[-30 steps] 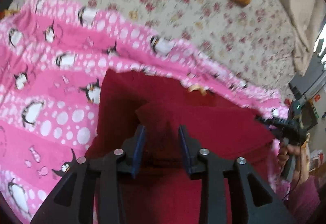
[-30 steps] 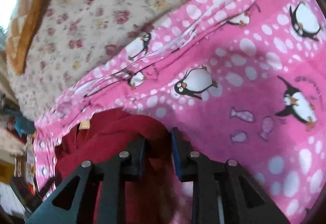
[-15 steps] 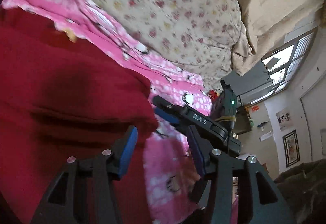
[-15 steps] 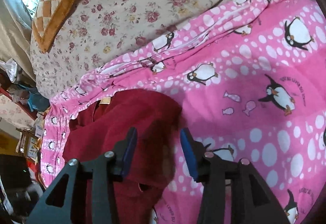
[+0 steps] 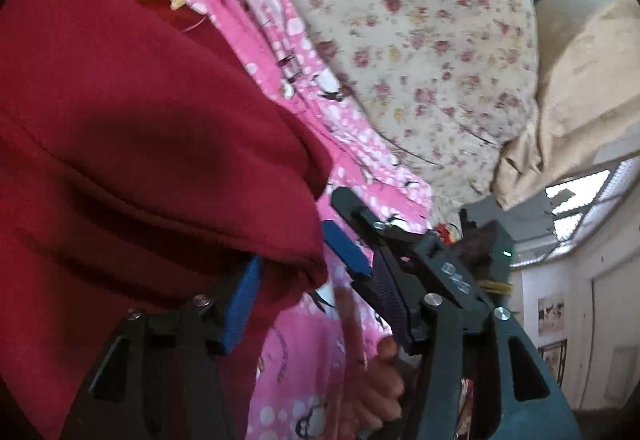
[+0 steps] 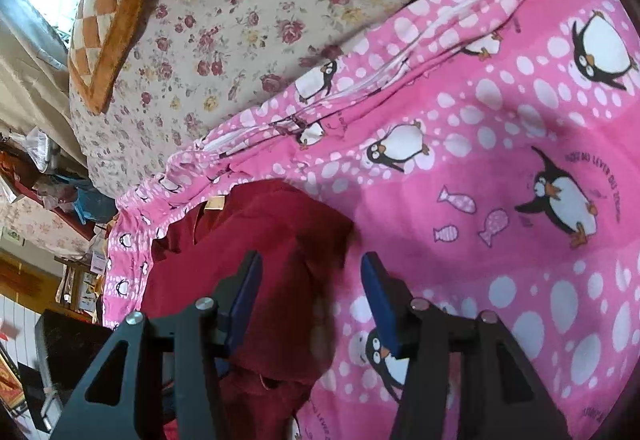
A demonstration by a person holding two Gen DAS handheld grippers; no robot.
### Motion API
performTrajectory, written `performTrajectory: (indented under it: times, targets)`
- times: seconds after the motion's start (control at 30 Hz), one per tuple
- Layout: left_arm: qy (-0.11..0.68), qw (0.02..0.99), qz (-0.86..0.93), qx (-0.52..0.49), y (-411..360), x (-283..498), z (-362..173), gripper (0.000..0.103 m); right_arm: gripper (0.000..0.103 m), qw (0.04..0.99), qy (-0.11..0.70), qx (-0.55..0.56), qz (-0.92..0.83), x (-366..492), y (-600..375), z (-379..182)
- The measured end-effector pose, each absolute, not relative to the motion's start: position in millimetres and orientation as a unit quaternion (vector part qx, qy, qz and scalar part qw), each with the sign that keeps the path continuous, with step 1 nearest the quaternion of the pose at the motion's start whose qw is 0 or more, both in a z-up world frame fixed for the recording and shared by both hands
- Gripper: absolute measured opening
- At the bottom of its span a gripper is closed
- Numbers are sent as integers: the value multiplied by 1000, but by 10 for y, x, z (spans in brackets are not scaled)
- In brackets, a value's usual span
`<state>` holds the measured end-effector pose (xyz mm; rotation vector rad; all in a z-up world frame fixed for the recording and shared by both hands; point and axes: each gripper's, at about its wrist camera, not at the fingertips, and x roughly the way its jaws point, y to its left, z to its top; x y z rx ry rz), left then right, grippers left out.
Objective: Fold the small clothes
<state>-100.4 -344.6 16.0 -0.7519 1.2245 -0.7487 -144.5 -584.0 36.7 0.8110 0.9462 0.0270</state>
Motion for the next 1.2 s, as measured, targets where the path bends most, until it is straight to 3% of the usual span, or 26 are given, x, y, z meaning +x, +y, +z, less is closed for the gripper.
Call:
performTrajectory:
  times: [0.2,0.27,0.33,0.43,0.5,0.67,0.93,1.13,1.17,1.2]
  targets:
    - [541,692,-321,-355,-3461,-903,69,32,54,813,456,362,11,-1305,-5832,316]
    - [543,696,-320,-345,-3464,-879,61,9,54,816,459,351,11,-1217,-5835,300]
    - [548,696,-319,-337,-3457,-858,23,0,54,822,459,338,18,-1108,-5828,276]
    - [553,691,-316,-342,-3434,-845,-43,0,51,831,464,305,36,-977,-5758,246]
    - [552,692,-315,-342,-3424,-862,-38,0,22,843,462,272,36,-934,-5697,258]
    - [549,698,-325,-326,-3407,-974,44,0,12,849,457,264,33,-910,-5670,306]
    - [536,698,-345,-327,-3269,-1161,144,0,9,868,445,219,26,-821,-5556,510]
    - [565,683,-343,-311,-3354,-1187,-20,0,9,844,487,226,-20,-677,-5596,89]
    - [567,683,-344,-305,-3364,-1213,-27,0,10,844,483,231,-26,-686,-5625,122]
    - [567,684,-348,-299,-3370,-1247,-26,0,19,844,478,240,-32,-707,-5666,168]
